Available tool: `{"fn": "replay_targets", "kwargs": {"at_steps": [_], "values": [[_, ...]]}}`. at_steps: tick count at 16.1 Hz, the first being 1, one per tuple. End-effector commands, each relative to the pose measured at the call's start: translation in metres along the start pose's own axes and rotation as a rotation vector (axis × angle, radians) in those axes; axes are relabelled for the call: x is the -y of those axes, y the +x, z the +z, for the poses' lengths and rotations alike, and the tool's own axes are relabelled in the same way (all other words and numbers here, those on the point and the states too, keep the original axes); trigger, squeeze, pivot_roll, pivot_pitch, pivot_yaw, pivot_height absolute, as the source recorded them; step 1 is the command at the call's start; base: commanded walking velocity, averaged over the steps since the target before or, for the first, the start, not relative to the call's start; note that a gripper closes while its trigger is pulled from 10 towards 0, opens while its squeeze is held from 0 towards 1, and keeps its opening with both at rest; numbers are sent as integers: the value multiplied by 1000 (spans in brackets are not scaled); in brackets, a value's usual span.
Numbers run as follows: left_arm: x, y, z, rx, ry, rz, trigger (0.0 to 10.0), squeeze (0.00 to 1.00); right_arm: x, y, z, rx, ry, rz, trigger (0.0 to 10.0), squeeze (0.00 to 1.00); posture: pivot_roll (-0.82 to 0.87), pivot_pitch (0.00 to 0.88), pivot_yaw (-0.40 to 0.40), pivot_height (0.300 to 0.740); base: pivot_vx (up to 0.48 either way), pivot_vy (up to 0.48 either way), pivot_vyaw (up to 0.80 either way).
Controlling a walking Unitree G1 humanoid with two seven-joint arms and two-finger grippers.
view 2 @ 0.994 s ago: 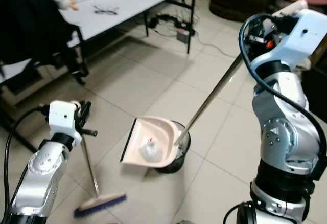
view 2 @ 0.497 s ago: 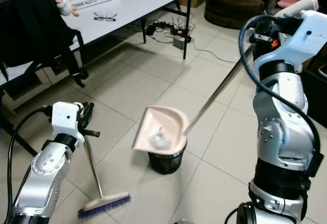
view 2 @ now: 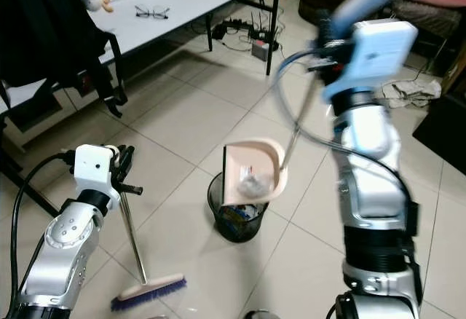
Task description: Sweep floor
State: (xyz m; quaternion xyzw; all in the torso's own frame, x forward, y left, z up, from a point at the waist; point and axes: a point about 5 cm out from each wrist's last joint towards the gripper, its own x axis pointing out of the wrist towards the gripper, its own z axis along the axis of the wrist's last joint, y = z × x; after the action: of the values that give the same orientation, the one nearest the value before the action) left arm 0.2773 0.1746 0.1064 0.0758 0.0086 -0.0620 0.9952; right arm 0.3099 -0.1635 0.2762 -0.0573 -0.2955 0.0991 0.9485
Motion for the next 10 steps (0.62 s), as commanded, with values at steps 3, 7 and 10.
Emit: {"fn": "replay_targets", "kwargs": {"at_steps": [3,7,10], "values": [[0,2,9,33,17,-2,10000,0,-28,-3,10,122,-60,175,10000,0,-26,32,33,740,0,0,0],[2,2,9,30,25,-13,10000,0,-64,-18,3,154,-157,407,10000,0,-27,33,37,740,0,0,0],[4,3,9,32,27,-21,10000,0,-81,-30,-1,176,-220,535,10000,0,-27,34,37,740,0,0,0]]}}
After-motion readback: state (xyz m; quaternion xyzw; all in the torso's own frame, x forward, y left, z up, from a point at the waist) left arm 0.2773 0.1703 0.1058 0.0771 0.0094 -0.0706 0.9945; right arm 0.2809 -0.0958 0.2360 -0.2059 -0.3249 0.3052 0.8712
